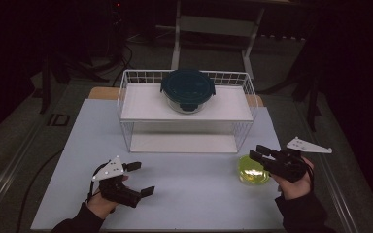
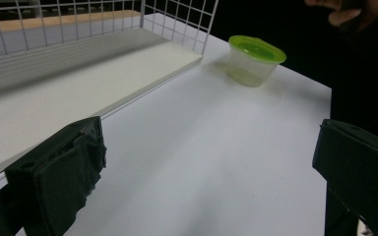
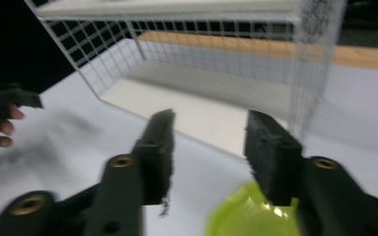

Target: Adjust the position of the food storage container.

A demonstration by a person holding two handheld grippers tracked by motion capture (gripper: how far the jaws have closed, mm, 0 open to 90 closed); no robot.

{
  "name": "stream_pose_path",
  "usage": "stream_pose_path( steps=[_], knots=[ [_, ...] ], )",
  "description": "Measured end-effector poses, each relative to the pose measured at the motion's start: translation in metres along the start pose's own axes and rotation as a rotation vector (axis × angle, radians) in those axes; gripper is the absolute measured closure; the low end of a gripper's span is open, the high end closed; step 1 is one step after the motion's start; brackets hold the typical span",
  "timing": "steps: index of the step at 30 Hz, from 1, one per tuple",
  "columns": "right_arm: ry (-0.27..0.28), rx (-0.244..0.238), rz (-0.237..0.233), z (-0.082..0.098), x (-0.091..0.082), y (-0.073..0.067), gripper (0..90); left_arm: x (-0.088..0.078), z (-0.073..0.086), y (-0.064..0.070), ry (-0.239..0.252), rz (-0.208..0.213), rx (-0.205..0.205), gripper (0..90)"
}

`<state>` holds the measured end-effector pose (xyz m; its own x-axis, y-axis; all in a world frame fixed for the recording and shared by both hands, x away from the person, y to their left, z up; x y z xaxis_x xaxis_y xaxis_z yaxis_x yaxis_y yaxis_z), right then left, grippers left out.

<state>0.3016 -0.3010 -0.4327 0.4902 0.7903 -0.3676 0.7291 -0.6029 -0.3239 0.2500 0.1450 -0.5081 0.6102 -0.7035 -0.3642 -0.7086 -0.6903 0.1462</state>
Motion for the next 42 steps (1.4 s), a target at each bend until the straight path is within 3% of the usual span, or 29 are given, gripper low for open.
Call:
stream_pose_path(
  steps=[5, 14, 25, 27, 34, 42],
  knots=[
    [-0.011, 0.033, 0.044, 0.016, -0.011, 0.014, 72.2, 0.001, 0.000, 0.000, -0.005, 0.002, 0.004, 0.0],
    [-0.039, 0.065, 0.126, 0.040, -0.029, 0.034, 88.4, 0.002, 0.001, 0.001, -0.011, 0.004, 0.008, 0.0],
    [-0.053, 0.098, 0.238, 0.060, -0.046, 0.060, 89.9, 0.002, 0.001, 0.002, -0.011, 0.007, 0.009, 0.0],
    [-0.060, 0.122, 0.258, 0.067, -0.047, 0.068, 90.0, 0.002, 0.001, 0.002, -0.010, 0.008, 0.011, 0.0],
    [-0.110, 0.173, 0.245, 0.087, -0.033, 0.079, 90.0, 0.003, 0.001, 0.002, -0.012, 0.013, 0.010, 0.0],
    [-0.174, 0.188, 0.214, 0.099, -0.011, 0.076, 90.0, 0.003, 0.001, 0.003, -0.014, 0.018, 0.015, 0.0]
  ],
)
Point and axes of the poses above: each handheld gripper's, and its own axes: x roughly forward along the jaws, z roughly out of its underside, y roughly to its right, the point moved 3 cm from there along x, roughly forward along the jaws, and after that the axes turned 11 degrees about -z, right-handed, at the moved point
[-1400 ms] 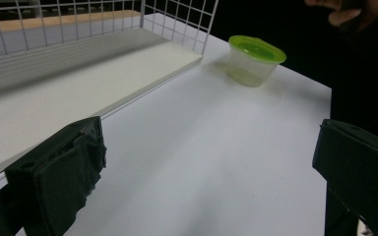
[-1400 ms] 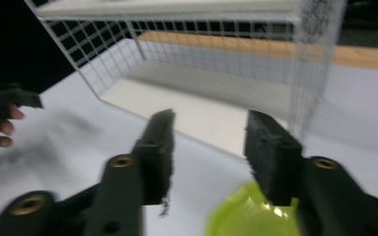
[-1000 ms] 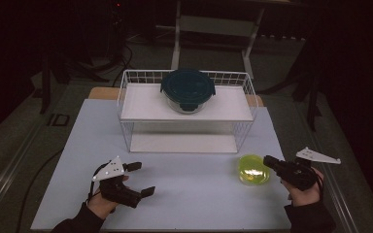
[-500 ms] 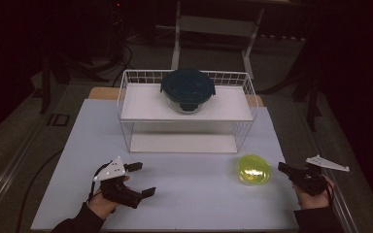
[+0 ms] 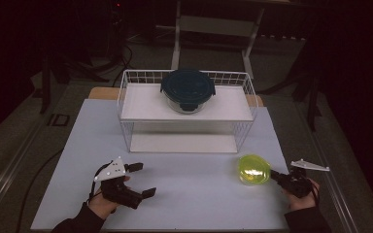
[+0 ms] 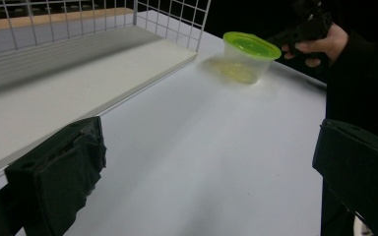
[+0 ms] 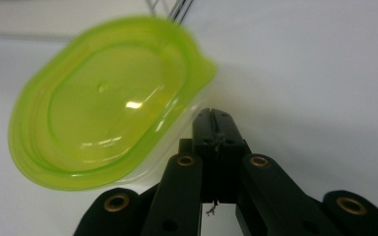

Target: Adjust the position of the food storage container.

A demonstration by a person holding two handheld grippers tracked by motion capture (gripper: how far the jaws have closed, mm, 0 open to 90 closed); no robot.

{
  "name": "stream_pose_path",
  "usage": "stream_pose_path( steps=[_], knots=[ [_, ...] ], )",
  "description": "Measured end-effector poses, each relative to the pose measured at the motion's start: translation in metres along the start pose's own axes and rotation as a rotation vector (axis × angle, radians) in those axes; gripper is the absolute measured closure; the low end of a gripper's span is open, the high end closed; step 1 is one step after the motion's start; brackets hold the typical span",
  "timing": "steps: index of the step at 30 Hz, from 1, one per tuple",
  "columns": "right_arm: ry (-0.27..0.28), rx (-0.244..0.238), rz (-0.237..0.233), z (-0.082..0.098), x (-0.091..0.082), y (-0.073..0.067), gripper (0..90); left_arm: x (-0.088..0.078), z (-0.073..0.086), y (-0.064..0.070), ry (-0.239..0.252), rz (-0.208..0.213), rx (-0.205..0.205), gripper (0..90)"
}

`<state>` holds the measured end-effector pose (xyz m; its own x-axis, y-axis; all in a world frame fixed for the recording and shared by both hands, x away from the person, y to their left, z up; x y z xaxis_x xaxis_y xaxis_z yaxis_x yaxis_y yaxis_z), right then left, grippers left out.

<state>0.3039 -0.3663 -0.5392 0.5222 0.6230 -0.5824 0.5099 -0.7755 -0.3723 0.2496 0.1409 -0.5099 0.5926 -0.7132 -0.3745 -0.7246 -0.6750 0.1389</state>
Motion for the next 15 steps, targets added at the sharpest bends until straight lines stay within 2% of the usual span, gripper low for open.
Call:
stream_pose_path(
  steps=[3, 15],
  knots=[
    [-0.029, -0.005, -0.018, 0.003, 0.010, -0.003, 90.0, 0.000, -0.001, 0.000, 0.004, 0.000, 0.003, 0.0],
    [-0.054, -0.010, -0.060, 0.000, 0.022, -0.012, 90.0, 0.000, 0.000, 0.000, 0.001, 0.004, -0.001, 0.0]
  ],
)
Point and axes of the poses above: each handheld gripper's, and its own axes: x roughly forward along the jaws, z roughly out of its underside, y roughly to its right, the point moved 3 cm from there along x, roughly forward along the jaws, and after that the axes turned 11 degrees about -z, right-handed, at the moved point
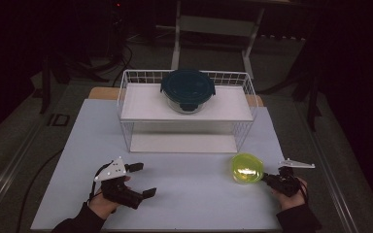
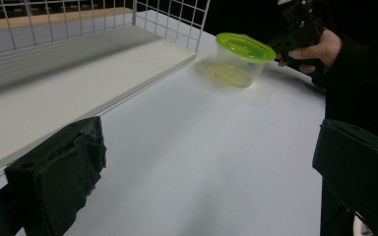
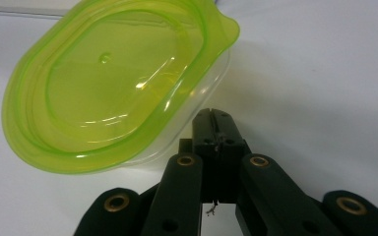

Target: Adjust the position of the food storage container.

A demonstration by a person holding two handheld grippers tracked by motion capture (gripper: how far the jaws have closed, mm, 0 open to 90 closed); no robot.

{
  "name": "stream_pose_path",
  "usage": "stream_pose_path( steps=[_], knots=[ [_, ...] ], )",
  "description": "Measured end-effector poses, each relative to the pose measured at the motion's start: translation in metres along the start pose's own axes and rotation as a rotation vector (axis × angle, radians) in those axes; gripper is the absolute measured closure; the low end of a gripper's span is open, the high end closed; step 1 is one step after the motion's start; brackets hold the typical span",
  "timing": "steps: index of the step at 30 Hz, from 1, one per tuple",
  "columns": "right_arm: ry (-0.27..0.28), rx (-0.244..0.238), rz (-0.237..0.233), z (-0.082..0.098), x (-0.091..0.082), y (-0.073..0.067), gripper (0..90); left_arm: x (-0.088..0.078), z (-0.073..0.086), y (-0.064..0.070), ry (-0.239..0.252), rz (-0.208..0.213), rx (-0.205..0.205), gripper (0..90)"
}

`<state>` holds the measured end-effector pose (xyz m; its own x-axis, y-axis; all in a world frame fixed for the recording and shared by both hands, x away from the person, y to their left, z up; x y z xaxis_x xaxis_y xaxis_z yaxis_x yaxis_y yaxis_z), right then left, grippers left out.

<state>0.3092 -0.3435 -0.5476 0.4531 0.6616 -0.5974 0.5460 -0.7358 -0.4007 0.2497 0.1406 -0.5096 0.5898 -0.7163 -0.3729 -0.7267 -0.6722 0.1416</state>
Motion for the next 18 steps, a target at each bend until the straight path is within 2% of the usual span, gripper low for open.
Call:
stream_pose_path(
  steps=[8, 18],
  knots=[
    [-0.019, -0.013, -0.023, -0.006, 0.010, -0.006, 90.0, 0.001, 0.000, 0.001, -0.002, 0.003, 0.004, 0.0],
    [-0.051, -0.052, -0.051, -0.016, 0.027, -0.018, 90.0, 0.000, 0.000, 0.001, -0.002, 0.002, 0.005, 0.0]
  ],
)
Point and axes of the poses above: each handheld gripper's, and its own axes: x roughly forward along the jaws, z roughly out of its underside, y roughly to its right, the point moved 3 cm from there along x, roughly forward along the jaws, and after that the axes turned 11 degrees about -z, right-handed, at the moved point
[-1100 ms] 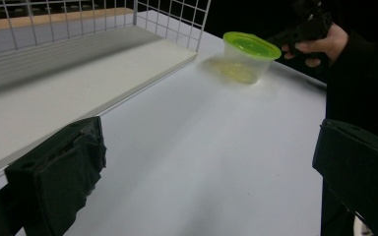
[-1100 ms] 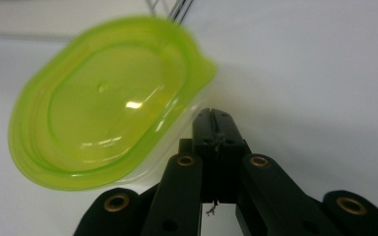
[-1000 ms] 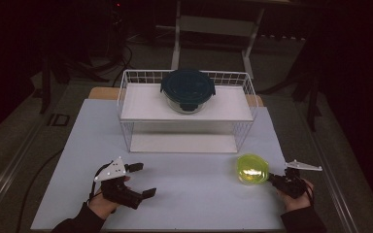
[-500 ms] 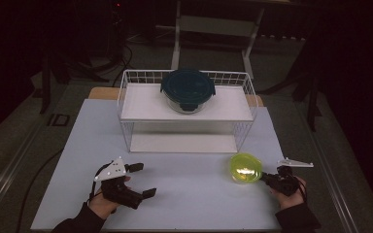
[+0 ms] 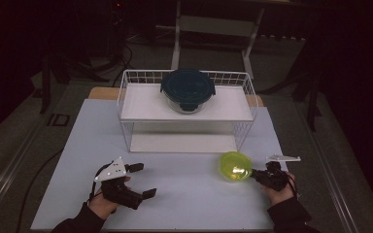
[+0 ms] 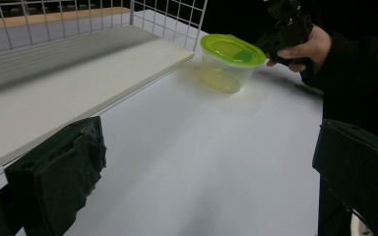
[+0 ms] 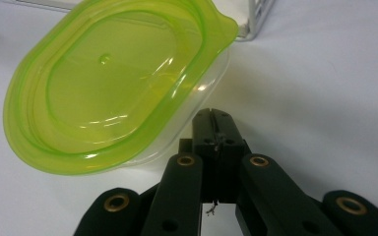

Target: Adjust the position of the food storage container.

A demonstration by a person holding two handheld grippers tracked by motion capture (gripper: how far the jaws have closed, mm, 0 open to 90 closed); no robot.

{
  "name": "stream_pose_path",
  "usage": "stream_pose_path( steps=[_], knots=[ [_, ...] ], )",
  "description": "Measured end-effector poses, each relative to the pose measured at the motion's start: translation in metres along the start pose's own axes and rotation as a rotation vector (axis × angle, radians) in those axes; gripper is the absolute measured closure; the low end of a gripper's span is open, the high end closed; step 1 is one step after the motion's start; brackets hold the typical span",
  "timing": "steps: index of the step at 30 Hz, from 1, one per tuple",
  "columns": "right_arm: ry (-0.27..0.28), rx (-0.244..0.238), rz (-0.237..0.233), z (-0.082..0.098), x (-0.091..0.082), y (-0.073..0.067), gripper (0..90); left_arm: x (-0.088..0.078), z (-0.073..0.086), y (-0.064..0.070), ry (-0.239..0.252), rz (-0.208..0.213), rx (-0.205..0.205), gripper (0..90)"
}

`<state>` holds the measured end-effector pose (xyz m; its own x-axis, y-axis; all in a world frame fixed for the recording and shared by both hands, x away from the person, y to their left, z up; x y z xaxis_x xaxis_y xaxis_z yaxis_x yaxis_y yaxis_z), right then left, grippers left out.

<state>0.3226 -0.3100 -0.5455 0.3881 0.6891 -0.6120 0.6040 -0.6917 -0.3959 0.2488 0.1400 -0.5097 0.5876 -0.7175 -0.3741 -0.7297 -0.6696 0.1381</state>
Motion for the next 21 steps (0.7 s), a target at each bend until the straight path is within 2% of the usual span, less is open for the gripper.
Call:
stream_pose_path(
  steps=[3, 7, 21],
  knots=[
    [0.004, -0.007, 0.013, -0.002, -0.001, 0.000, 90.0, -0.001, 0.000, 0.000, -0.001, 0.001, 0.007, 0.0],
    [0.015, 0.016, 0.012, -0.001, -0.004, 0.004, 90.0, 0.000, 0.000, 0.000, 0.001, 0.001, 0.004, 0.0],
    [-0.014, -0.013, -0.023, -0.008, 0.013, -0.006, 90.0, 0.001, 0.000, 0.001, 0.000, 0.009, 0.009, 0.0]
  ],
)
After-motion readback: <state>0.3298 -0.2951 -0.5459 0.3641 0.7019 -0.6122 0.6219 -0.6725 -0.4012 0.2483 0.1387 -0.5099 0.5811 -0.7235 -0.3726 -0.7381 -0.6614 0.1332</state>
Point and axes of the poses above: each handheld gripper's, and its own axes: x roughly forward along the jaws, z roughly out of its underside, y roughly to its right, the point moved 3 cm from there along x, roughly forward along the jaws, and after that the axes turned 11 degrees about -z, right-handed, at the moved point
